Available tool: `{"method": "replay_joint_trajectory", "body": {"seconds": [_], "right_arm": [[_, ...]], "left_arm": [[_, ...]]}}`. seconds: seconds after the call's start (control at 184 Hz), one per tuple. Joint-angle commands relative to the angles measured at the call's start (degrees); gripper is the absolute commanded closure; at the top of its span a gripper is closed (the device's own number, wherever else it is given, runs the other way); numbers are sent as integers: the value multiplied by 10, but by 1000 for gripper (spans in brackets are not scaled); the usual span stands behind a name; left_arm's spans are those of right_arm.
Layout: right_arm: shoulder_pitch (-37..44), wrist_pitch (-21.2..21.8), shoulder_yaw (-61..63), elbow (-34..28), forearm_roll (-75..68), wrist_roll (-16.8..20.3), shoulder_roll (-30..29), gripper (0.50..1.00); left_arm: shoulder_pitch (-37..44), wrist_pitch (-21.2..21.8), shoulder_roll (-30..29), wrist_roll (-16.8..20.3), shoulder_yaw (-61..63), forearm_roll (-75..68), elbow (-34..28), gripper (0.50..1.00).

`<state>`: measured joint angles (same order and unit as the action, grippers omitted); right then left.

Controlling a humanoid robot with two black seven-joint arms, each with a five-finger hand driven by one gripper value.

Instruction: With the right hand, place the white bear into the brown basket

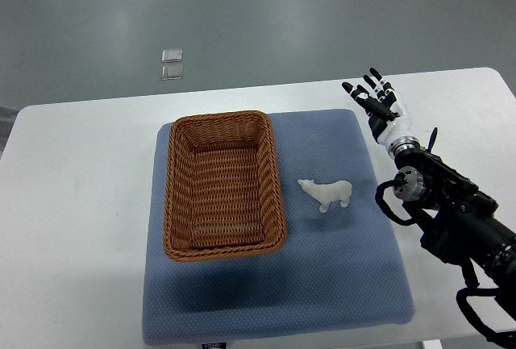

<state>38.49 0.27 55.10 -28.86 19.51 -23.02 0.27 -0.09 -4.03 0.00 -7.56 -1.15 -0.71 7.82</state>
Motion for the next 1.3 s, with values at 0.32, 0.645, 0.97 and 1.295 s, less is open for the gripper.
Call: {"method": "replay_joint_trajectory", "body": {"seconds": [0.32, 0.645, 0.97, 1.295], "right_arm": [[10, 0, 0, -1, 0, 1, 3, 579], [12, -1, 1, -3, -1, 3, 12, 576], [13, -4, -19, -36, 18, 10, 37, 579], [45, 2, -108, -139, 183, 10, 104, 579]], "left_arm": [[0, 0, 0, 0, 0, 0, 0, 500], [0, 0, 0, 0, 0, 0, 0, 500], [0, 0, 0, 0, 0, 0, 0, 500], [-1, 0, 0, 0, 0, 0, 0, 500]]}}
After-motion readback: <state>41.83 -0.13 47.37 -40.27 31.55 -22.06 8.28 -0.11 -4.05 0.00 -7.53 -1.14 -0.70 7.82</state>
